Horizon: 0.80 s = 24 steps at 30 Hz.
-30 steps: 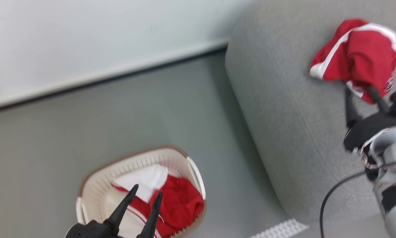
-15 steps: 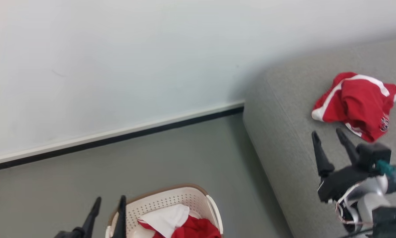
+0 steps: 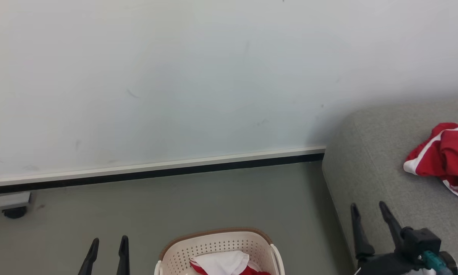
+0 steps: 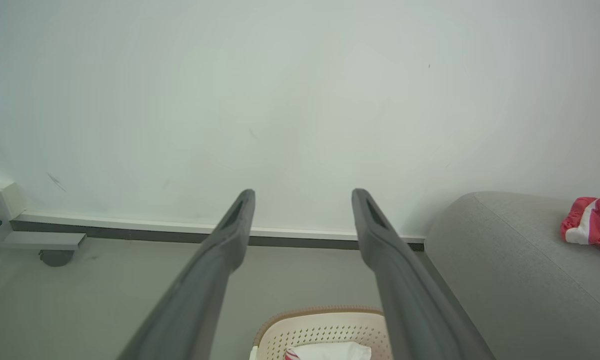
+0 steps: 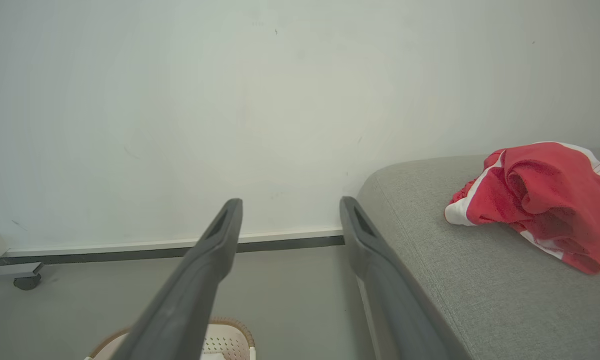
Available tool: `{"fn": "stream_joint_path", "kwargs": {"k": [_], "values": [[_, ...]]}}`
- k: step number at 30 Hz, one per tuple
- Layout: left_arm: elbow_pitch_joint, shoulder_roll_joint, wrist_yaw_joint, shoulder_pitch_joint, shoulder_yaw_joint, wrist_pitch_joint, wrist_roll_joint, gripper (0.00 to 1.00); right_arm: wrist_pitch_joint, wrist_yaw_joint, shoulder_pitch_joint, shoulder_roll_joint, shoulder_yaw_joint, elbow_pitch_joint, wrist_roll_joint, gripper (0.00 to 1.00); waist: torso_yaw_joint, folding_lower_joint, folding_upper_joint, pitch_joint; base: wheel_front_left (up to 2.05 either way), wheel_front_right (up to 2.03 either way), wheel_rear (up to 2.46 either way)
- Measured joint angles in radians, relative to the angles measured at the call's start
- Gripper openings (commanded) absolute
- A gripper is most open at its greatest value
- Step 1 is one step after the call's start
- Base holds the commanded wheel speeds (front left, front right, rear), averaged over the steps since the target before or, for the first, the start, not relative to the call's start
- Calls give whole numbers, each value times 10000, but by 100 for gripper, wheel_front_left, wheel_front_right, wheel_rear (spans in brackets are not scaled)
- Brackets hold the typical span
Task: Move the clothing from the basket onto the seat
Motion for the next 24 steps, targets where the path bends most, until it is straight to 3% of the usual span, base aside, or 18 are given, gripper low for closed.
{"fn": "stream_joint_path", "kwargs": {"k": [12,24], "values": [[125,-232,-633,605,742,0,744,100,205,0,1266,650,502,-777,-499,100,918,1,2,-391,0,0,0],[537,-303,-1141,967,1106,0,953,100,550,0,1739,677,830,-1329,-681,100,858,1,1,-580,0,0,0]]}}
